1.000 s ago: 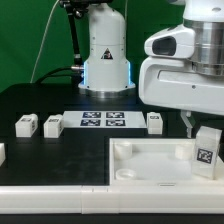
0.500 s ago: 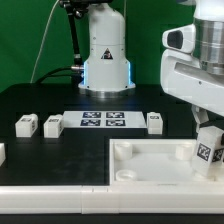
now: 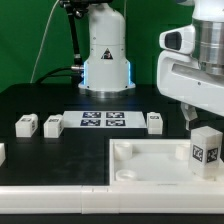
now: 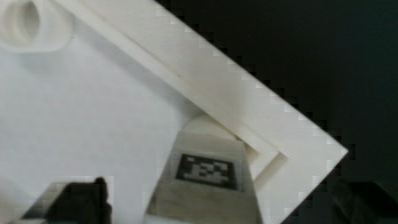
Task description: Assemble one leg
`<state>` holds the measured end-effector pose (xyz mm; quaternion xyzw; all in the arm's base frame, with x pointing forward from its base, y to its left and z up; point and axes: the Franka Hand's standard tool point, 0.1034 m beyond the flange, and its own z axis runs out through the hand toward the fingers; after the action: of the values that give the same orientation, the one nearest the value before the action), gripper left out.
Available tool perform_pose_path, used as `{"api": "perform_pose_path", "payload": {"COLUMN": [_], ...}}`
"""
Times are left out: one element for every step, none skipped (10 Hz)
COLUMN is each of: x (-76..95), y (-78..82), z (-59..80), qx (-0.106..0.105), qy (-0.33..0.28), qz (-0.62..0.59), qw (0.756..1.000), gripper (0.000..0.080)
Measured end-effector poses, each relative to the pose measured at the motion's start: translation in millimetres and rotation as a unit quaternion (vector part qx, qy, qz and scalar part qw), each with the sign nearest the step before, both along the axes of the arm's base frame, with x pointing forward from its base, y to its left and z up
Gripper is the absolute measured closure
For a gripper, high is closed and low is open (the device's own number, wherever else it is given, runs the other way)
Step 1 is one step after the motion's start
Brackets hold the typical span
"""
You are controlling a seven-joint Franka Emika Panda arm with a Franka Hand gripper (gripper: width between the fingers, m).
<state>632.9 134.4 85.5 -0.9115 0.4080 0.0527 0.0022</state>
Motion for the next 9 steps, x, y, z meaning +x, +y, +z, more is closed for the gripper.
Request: {"api": "perform_pose_path", "payload": {"x": [-0.7,-1.0,-0.7,0.3,1.0,1.5,1.8,2.1,2.5], "y": [1.3,3.7,2.1,-1.7,-6.1,-9.5,-10.9,-12.0,-11.8], "z": [0.2,0.4,-0.1,-1.4,-2.8,-3.4,-3.5,-3.5,-3.5], "qx": [0.003,0.007,0.013,0.019,0.024,0.029,0.031,0.034,0.038], "qy": [-0.001,-0.003,-0.006,-0.008,-0.010,-0.012,-0.013,-0.015,-0.018], "qz": [0.069,0.112,0.182,0.241,0.286,0.332,0.359,0.412,0.453], "qw": [0.998,0.994,0.983,0.970,0.958,0.943,0.933,0.911,0.891], "gripper": [0.0159,0.0151,0.0151,0.0151,0.0151,0.0151,0.0151,0.0151,0.0151]}}
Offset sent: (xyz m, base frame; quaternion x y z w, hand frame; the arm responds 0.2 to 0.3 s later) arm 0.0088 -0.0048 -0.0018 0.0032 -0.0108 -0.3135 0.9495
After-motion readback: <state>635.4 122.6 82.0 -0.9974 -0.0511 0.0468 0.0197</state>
